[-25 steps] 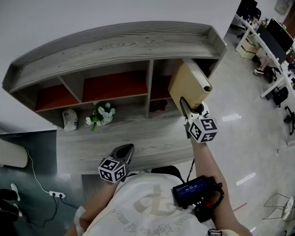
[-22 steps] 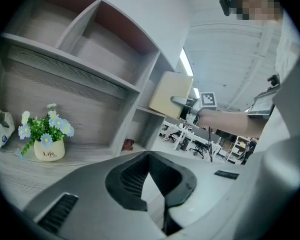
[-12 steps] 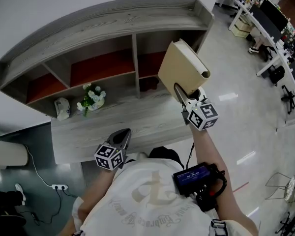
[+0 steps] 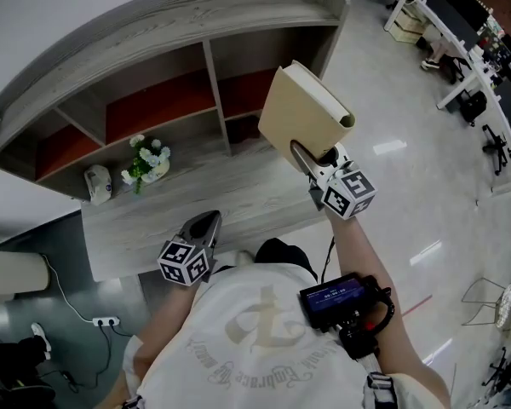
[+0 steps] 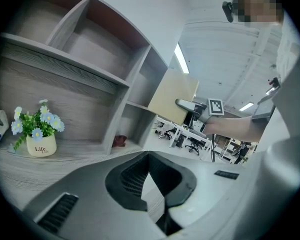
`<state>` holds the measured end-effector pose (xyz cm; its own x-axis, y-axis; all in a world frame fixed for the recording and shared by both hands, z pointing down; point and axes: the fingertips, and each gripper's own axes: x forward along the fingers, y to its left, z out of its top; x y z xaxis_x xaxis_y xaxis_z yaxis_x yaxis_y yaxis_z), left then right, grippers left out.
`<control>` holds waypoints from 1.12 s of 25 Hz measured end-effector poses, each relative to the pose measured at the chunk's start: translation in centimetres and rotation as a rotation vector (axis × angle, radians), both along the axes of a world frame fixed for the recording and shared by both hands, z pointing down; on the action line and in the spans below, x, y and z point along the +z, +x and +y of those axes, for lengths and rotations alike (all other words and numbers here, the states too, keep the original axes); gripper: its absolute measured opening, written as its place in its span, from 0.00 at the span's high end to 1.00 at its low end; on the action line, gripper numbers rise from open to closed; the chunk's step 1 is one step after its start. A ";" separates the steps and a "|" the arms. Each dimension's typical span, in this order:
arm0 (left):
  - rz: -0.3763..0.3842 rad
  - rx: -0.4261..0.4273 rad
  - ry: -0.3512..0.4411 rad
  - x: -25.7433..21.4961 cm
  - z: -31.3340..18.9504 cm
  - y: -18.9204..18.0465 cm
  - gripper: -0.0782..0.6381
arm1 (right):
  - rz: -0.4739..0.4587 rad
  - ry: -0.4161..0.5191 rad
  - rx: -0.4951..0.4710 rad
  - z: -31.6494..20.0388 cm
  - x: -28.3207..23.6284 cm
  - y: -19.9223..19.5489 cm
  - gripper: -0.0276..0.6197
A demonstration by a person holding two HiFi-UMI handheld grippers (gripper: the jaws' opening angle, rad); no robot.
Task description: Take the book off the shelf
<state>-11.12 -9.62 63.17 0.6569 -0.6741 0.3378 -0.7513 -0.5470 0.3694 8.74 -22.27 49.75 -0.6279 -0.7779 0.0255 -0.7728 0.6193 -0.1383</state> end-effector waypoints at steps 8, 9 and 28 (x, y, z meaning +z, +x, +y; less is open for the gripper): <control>0.001 0.002 -0.003 0.2 -0.2 0.2 0.89 | -0.013 -0.030 -0.022 1.3 1.6 0.1 0.64; 0.001 0.003 -0.003 0.3 -0.3 0.2 0.89 | -0.013 -0.033 -0.025 1.4 1.8 0.1 0.64; -0.007 0.011 0.015 -0.7 -0.2 1.2 0.89 | -0.033 -0.123 -0.091 5.7 5.6 -0.1 0.63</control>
